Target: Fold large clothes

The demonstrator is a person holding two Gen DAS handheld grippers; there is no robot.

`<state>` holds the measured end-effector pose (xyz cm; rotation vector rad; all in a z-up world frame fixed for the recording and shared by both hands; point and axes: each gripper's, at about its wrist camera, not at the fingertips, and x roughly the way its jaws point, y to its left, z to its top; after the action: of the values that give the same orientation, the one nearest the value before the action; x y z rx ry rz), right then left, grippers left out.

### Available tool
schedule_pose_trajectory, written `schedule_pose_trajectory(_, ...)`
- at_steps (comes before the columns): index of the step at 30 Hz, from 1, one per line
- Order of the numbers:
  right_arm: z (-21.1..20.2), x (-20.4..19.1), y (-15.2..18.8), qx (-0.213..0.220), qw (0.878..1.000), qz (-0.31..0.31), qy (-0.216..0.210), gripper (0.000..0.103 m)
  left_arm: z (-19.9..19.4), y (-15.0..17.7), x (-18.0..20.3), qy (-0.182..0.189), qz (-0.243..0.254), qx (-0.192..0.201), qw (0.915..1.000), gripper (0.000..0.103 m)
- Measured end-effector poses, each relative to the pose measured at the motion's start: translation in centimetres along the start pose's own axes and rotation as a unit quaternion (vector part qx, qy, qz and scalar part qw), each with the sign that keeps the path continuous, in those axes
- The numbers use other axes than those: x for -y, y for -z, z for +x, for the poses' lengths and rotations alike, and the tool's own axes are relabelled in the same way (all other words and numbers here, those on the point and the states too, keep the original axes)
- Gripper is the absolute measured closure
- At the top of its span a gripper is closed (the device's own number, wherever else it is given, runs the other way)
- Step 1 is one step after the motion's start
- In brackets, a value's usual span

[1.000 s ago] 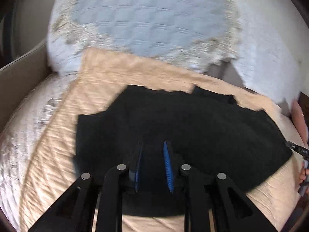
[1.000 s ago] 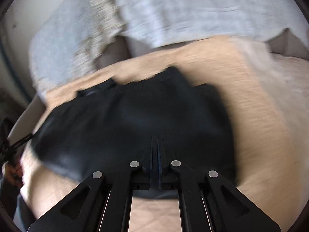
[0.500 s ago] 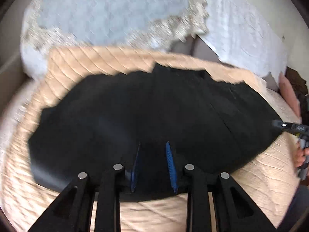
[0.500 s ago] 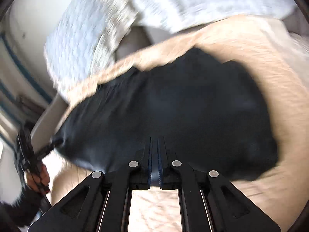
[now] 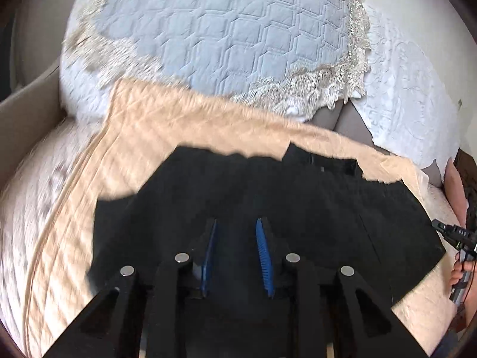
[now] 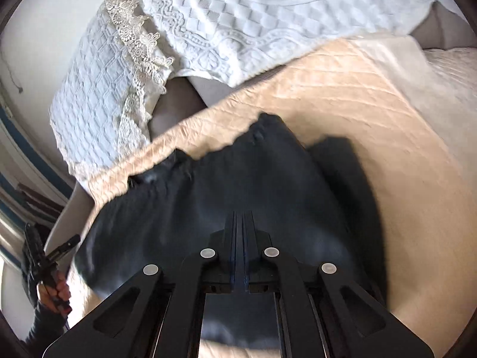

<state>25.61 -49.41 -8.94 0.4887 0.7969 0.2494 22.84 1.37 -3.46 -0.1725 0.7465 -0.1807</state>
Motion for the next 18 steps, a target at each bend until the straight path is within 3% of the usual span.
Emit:
schedule_pose_trajectory(4,4.2,1.2,-2.8,-0.016,0.999,0.017,0.028,0.099,4.3,-2.3,-0.8,-0.026,0.001,-0.016,0.9995,0.073)
schedule_pose_trajectory(6,5.0,2.9,-3.3,-0.016,0.998,0.024,0.053,0.1,6.5,-2.5,-2.5,-0.078,0.006,-0.028,0.9966,0.073)
schedule_pose_trajectory(7,5.1,4.3,-3.5,-0.012,0.998,0.035,0.058,0.1,7.4,-2.2,-3.4,-0.083,0.002,-0.036,0.9959,0.073)
schedule_pose_trajectory(10,4.9,6.9,-2.9,0.008,0.997,0.064,0.044,0.103,8.6,-1.2,-5.1,-0.061,-0.027,-0.038,0.997,0.073)
schedule_pose_trajectory(18,5.4,7.3,-2.7,0.009,0.996,0.073,0.047,0.103,9.1,-0.9,-4.4,-0.076,-0.01,-0.037,0.9964,0.073)
